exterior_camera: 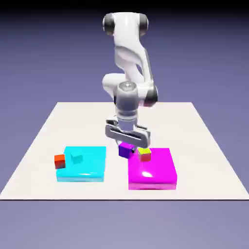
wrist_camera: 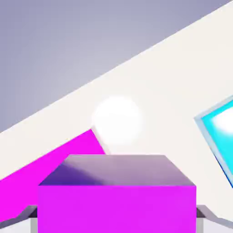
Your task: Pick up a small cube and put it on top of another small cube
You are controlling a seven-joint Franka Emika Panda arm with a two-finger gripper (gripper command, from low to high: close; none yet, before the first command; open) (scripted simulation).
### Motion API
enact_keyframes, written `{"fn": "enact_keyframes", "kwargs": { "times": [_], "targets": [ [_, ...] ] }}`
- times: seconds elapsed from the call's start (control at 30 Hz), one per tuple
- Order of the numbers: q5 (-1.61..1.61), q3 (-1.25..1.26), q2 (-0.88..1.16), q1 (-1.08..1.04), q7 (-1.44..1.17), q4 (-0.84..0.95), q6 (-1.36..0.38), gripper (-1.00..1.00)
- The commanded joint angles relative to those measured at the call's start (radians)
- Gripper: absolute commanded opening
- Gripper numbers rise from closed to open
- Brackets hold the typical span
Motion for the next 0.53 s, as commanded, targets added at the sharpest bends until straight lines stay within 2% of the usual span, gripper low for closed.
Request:
{"fn": "enact_keyframes", "kwargs": {
  "times": [0.0,0.2,0.4,0.43,0.5],
  "targets": [
    [0.011,-0.001,-0.036,0.029,-0.035,-0.024,-0.012,-1.00],
    [0.071,-0.006,-0.197,0.158,-0.200,-0.128,-0.066,-1.00],
    [0.042,0.008,-0.020,0.153,-0.175,-0.188,0.169,-1.00],
    [0.042,0.008,-0.020,0.153,-0.175,-0.188,0.169,1.00],
    [0.047,0.006,-0.053,0.154,-0.179,-0.176,0.125,1.00]
  ]
}}
